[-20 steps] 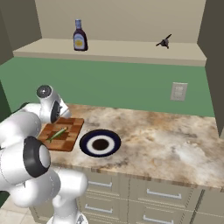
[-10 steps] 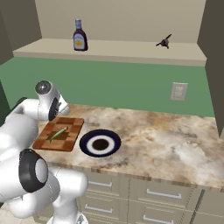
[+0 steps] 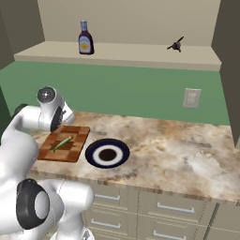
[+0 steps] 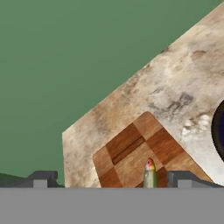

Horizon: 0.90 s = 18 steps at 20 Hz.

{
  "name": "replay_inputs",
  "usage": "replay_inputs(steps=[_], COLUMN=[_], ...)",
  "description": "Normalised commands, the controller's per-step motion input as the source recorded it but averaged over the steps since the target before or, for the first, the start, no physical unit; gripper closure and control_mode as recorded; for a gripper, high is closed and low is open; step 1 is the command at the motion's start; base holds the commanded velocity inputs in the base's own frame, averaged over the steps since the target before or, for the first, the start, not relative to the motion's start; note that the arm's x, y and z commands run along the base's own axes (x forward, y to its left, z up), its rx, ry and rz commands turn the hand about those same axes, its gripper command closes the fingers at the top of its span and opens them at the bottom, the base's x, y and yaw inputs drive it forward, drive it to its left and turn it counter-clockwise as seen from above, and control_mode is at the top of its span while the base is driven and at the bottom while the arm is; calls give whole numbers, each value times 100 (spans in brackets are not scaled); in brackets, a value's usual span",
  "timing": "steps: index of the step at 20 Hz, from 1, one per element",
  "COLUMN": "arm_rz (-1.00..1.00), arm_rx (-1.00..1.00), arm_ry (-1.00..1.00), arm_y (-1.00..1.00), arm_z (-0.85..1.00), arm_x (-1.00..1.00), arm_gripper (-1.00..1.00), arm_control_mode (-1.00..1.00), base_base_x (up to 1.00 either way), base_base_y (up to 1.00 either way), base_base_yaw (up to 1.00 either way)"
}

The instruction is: Pick the fish from the plate and place it on the cutting board. Then pick the condiment bottle from the cabinet and place it next to the cutting board.

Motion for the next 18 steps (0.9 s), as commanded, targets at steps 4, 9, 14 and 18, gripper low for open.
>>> replay_inputs(steps=[4, 9, 14, 18], arm_rz=[0, 0, 0, -6], arm_rx=[2, 12, 26, 31], arm_ry=[-1, 0, 0, 0], arm_y=[-14, -31, -26, -2], arm_z=[0, 0, 0, 0], arm_x=[-21, -19, -19, -13], arm_gripper=[-100, -100, -100, -100], arm_control_mode=[-100, -100, -100, -100], base_base_x=[0, 0, 0, 0], base_base_y=[0, 0, 0, 0], base_base_yaw=[0, 0, 0, 0])
